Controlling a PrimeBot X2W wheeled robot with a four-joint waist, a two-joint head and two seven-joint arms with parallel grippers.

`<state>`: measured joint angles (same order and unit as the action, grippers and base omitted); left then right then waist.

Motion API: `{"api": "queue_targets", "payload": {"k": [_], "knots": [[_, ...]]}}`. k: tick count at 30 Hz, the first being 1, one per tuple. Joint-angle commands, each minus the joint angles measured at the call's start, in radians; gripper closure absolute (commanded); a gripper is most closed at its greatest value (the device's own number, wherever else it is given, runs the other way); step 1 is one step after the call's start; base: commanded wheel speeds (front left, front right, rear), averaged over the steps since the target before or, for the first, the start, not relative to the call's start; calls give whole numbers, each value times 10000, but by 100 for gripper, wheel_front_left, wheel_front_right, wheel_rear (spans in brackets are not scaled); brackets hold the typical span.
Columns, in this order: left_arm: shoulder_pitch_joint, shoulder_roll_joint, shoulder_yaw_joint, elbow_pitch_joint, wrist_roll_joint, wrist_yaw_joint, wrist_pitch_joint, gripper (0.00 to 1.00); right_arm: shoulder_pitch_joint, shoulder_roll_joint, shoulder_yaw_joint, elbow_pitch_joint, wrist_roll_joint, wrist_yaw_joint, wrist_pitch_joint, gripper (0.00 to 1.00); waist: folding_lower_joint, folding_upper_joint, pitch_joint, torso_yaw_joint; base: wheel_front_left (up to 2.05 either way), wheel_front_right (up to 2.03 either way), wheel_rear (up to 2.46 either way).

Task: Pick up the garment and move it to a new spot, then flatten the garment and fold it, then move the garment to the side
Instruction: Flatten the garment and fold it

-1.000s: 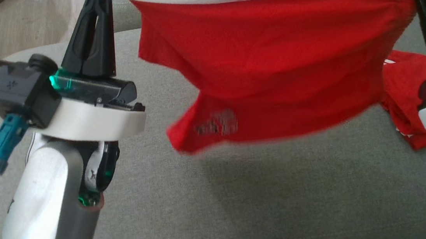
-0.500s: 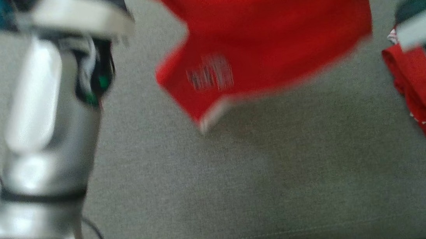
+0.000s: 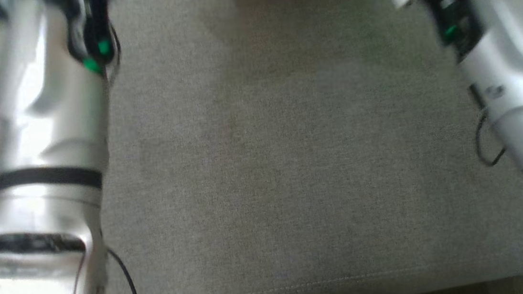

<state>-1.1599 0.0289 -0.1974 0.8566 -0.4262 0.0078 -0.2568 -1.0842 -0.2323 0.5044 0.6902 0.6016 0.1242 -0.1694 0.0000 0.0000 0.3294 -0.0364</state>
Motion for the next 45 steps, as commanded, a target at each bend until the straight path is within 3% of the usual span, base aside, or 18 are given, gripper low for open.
{"api": "queue_targets", "payload": {"k": [1,6,10,15,21,25,31,36,45], "knots": [[144,263,349,309,-185,-1,-46,100,-311,377,592,367,220,65,-191,100,0,0,312,-8,0,0,0],[808,221,531,1689,-573,-36,-47,100,-39,847,2104,1741,898,65,-424,100,0,0,753,-52,0,0,0],[1257,217,323,2128,-562,-160,-48,100,413,972,2866,1900,1583,65,-667,100,0,0,933,-156,0,0,0],[2339,220,478,1782,-400,-353,-48,100,1431,759,3706,1248,2097,65,-826,100,0,0,687,-326,0,0,0],[4614,372,1078,332,-160,-596,-48,100,3191,-250,4353,-441,2136,65,-895,100,0,0,63,-364,0,0,0],[6584,431,1266,-1166,198,-625,-49,100,4904,-1220,3791,-1994,1888,65,-912,100,0,0,-522,-241,0,0,0],[8831,480,1256,-3236,479,-280,-11,100,7476,-1696,2382,-3918,1384,65,-577,100,0,0,-1272,-103,0,0,0],[10591,582,1188,-5448,599,319,817,100,9651,-1439,742,-5466,558,65,325,100,0,0,-1713,-113,0,0,0],[12663,684,1048,-9108,779,1179,2281,100,12351,-159,-1377,-8221,-1396,65,2175,100,0,0,-1879,-224,0,0,0]]}}
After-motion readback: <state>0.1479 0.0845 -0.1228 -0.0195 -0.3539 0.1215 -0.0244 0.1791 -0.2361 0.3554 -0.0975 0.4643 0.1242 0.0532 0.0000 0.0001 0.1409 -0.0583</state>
